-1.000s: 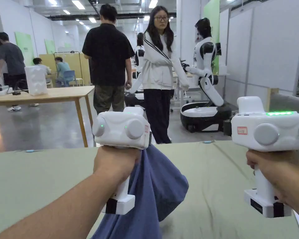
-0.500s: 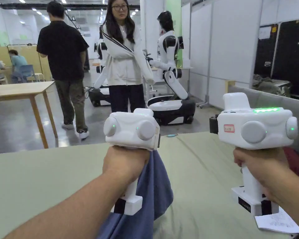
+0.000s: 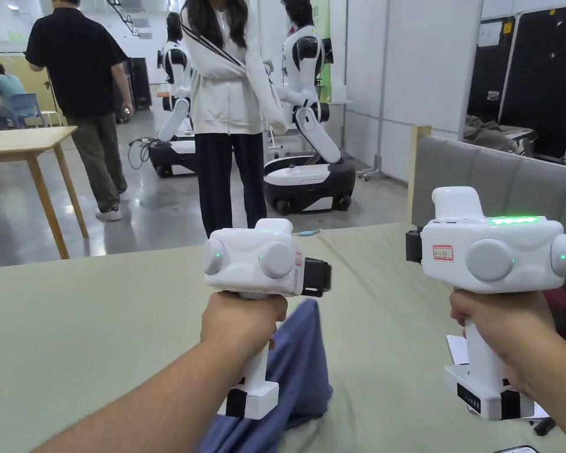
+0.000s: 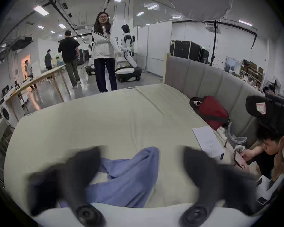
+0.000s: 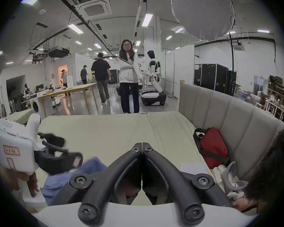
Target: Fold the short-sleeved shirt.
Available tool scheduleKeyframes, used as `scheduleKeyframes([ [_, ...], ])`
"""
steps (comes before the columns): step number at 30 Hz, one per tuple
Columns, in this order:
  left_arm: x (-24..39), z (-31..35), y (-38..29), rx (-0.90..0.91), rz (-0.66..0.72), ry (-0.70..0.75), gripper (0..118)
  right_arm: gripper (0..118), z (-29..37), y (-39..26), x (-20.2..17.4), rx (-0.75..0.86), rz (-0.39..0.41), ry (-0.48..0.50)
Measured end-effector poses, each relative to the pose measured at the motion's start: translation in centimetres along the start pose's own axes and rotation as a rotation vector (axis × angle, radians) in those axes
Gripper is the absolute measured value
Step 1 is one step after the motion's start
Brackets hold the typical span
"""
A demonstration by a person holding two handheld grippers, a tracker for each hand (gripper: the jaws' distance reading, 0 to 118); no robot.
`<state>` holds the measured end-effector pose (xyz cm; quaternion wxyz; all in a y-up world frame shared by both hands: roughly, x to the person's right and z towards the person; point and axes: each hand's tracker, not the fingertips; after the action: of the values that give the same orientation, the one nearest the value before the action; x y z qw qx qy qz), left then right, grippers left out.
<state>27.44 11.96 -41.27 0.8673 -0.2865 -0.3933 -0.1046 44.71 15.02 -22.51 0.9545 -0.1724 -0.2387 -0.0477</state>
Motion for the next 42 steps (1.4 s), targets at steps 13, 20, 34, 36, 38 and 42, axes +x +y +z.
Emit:
scheduleKeyframes([
  [13,-12.5,12.1,-1.3,0.327,0.025,0.382,117,0,1.1,2.0,-8.2,0.099,0.001,0.144],
  [20,-19.3,15.8,-6.8,0.237,0.029,0.488,0,0,0.4,0.5,-13.4,0.079,0.023,0.196],
  [34,-25.5,7.6,-14.3,-0.279,0.322,0.315,81,0,-0.7,-2.0,-15.4,0.011,0.051,0.203],
  [36,-26.9,4.4,-16.1,-0.312,0.358,0.317,118,0,-1.2,-2.8,-15.3,-0.004,0.058,0.214],
  [38,-27.5,2.0,-17.1,-0.353,0.334,0.368,118,0,-2.0,-3.6,-15.1,-0.027,0.080,0.218],
  [42,-25.7,0.4,-19.8,-0.424,0.344,0.352,117,0,-4.4,-5.1,-14.0,-0.066,0.097,0.212],
])
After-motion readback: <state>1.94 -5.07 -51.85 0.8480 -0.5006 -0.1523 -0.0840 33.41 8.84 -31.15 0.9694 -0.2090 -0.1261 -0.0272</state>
